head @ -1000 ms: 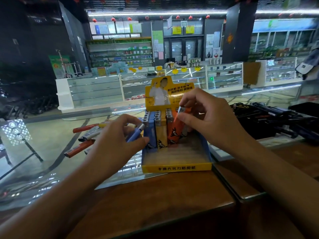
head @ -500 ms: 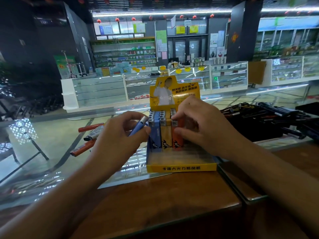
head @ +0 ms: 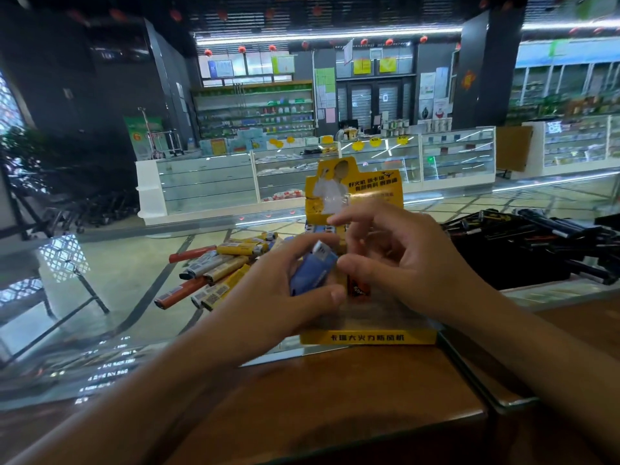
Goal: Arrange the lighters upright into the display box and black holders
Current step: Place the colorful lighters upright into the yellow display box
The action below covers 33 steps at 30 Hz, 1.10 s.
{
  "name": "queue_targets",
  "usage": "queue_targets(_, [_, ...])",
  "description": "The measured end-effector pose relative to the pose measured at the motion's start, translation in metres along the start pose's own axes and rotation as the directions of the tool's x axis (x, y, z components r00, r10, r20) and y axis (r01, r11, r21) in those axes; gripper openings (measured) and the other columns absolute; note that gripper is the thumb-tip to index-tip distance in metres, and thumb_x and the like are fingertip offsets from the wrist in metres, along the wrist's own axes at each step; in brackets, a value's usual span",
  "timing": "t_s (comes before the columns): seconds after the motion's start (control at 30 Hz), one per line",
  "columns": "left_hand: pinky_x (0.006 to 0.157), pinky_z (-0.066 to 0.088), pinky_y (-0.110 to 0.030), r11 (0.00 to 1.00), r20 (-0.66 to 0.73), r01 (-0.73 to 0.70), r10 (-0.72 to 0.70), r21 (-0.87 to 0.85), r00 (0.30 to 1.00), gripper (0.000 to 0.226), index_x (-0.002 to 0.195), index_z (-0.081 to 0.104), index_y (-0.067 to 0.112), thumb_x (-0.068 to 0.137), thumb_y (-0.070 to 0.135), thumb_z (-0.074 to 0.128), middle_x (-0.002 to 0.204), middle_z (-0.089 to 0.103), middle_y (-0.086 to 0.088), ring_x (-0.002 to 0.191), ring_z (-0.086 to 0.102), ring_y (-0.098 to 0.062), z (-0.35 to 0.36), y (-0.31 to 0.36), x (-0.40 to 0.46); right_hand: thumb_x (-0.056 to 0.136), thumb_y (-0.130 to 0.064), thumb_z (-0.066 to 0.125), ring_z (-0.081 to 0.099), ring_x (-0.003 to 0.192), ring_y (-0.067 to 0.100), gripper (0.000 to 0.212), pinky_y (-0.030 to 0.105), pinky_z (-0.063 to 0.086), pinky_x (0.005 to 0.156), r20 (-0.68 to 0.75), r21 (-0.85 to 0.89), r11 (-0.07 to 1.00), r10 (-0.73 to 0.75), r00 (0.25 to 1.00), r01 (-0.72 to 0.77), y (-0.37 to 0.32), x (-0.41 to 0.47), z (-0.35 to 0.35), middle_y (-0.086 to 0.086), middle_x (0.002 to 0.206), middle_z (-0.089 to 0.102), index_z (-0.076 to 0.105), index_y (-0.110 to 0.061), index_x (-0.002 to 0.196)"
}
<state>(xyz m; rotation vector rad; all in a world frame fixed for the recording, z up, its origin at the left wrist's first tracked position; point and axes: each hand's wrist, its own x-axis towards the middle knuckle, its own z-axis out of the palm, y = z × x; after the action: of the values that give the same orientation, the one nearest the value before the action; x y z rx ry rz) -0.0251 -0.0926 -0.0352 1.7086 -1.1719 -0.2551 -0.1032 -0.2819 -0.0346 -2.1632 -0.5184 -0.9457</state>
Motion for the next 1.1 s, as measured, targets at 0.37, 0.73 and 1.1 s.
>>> queue_targets(0.37, [0.056, 0.052, -0.025, 0.988, -0.015, -0.069, 0.068, -0.14, 0.998, 0.034, 0.124, 0.055, 0.021, 0.091, 0.027, 0.061, 0.084, 0.073, -0.003, 0.063, 0.063, -0.019, 0.0, 0.005, 0.004, 0.091, -0.014, 0.062, 0.056, 0.065, 0.029, 0.019, 0.032, 0.048, 0.055, -0.128, 0.159, 0.984, 0.098, 0.987, -0.077, 0.001, 0.003, -0.007, 0.005, 0.08, 0.058, 0.061, -0.021, 0.109])
queue_targets(0.73, [0.079, 0.06, -0.038, 0.988, -0.055, -0.127, 0.133, 0.091, 0.99, 0.012, 0.102, 0.068, 0.027, 0.09, 0.024, 0.068, 0.087, 0.077, 0.002, 0.086, 0.073, -0.014, -0.003, -0.004, 0.007, 0.095, -0.012, 0.061, 0.056, 0.064, 0.018, 0.033, 0.027, 0.049, 0.054, -0.132, 0.152, 0.987, 0.076, 0.988, -0.055, 0.008, 0.006, -0.006, 0.005, 0.109, 0.06, 0.058, -0.026, 0.125])
queue_targets(1.1, [0.088, 0.056, -0.038, 0.969, -0.172, 0.178, -0.149, 0.17, 0.974, 0.07, 0.129, 0.047, 0.031, 0.07, 0.041, 0.082, 0.103, 0.072, 0.009, 0.096, 0.067, -0.011, -0.041, -0.017, 0.006, 0.09, -0.016, 0.071, 0.06, 0.075, 0.012, 0.031, 0.029, 0.051, 0.064, -0.152, -0.18, 0.983, 0.015, 0.988, -0.043, 0.004, 0.0, 0.001, -0.006, 0.089, 0.06, 0.059, -0.018, 0.119])
